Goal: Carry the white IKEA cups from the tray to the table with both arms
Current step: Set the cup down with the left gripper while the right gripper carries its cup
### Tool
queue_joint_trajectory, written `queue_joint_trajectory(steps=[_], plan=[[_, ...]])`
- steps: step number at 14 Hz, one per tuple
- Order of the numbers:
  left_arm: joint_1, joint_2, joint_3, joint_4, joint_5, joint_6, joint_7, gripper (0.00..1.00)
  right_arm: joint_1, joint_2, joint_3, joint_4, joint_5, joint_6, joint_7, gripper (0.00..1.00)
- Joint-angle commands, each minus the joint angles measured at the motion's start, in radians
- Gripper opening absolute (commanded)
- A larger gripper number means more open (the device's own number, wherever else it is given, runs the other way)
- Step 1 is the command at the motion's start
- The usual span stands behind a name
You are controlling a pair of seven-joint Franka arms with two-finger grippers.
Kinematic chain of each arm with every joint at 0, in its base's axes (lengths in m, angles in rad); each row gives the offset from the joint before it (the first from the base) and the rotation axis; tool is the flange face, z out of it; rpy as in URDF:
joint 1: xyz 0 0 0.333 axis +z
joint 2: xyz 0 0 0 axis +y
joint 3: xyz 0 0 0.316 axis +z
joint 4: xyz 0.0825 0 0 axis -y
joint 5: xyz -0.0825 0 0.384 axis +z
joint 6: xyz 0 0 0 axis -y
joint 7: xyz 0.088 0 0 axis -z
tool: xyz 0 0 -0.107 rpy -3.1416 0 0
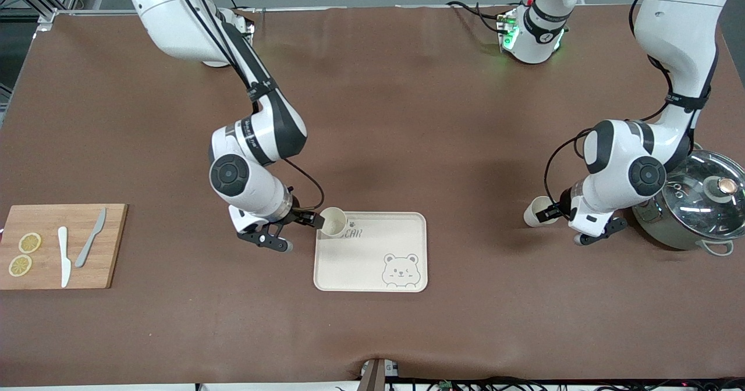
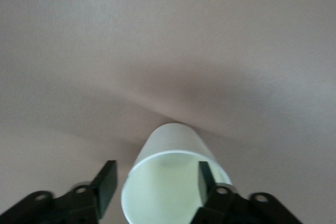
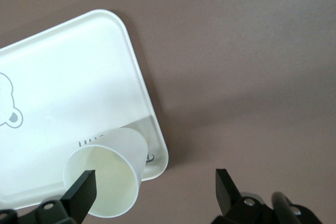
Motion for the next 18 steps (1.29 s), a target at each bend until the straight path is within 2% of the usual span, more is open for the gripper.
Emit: queue_joint_trajectory(steps=[1,4,6,7,10,12,13,16,17,18], plan=[[0.009,-0.066,-0.030,0.039,0.010,-0.094,-0.003,1.00,0.016,0.027,-0.011,0.012,0.017,0.020,0.034,1.00],[0.013,-0.121,-0.037,0.116,0.010,-0.187,-0.002,1.00,0.022,0.036,-0.010,0.011,0.017,0.028,0.097,1.00],[0.014,-0.146,-0.037,0.198,0.010,-0.287,-0.002,1.00,0.024,0.042,-0.010,0.011,0.017,0.028,0.102,0.85],[0.016,-0.150,-0.037,0.244,0.011,-0.343,-0.002,1.00,0.029,0.045,-0.010,0.011,0.017,0.028,0.103,0.73],[0.019,-0.173,-0.036,0.343,0.016,-0.476,0.015,1.00,0.038,0.058,-0.010,0.011,0.018,0.052,0.114,0.73],[0.022,-0.196,-0.027,0.367,0.018,-0.488,0.062,1.00,0.053,0.067,-0.010,0.009,0.017,0.069,0.158,0.72],[0.034,-0.202,-0.025,0.375,0.018,-0.494,0.085,1.00,0.058,0.068,-0.010,0.009,0.017,0.071,0.175,0.61],[0.066,-0.248,-0.025,0.391,0.019,-0.504,0.156,1.00,0.058,0.069,-0.010,0.009,0.017,0.068,0.184,0.11],[0.080,-0.265,-0.027,0.391,0.019,-0.504,0.171,1.00,0.055,0.069,-0.010,0.009,0.020,0.066,0.186,0.00],[0.083,-0.280,-0.027,0.392,0.019,-0.519,0.181,1.00,0.058,0.069,-0.010,0.010,0.026,0.066,0.195,0.00]])
